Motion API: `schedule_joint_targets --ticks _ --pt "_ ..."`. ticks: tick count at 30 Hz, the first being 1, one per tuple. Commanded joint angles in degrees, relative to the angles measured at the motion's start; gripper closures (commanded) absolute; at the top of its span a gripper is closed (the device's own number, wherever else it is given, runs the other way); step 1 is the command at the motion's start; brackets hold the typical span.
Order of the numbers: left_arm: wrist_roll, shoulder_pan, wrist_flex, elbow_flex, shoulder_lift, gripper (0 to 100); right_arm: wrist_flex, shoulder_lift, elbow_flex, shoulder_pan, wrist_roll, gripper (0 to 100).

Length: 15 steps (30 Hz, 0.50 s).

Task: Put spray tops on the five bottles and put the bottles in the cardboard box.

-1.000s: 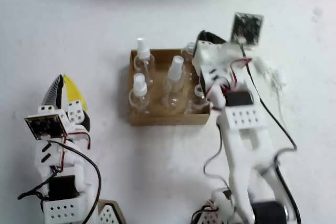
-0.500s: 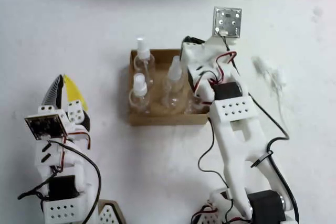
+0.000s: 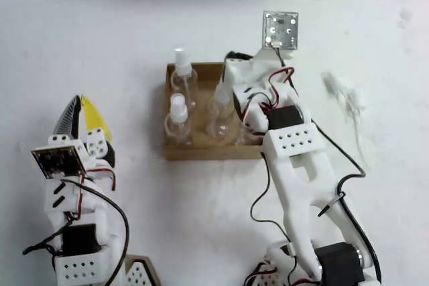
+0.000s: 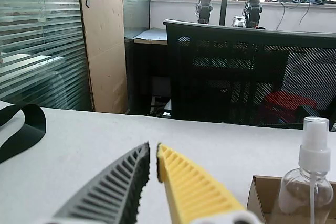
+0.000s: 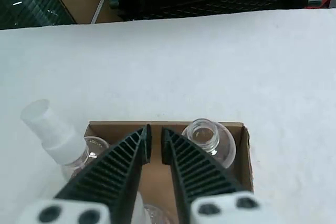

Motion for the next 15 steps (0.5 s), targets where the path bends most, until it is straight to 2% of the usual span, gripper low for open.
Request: schedule_joint_targets --ticks 1,15 --pt "-0.7 0.1 -1.8 -1.1 -0.8 97 0.7 -0.9 -1.0 -1.2 -0.2 98.2" --pt "-0.7 0.1 -1.8 -1.1 -0.8 97 0.6 -2.6 -1.3 -0.8 -0.3 97.8"
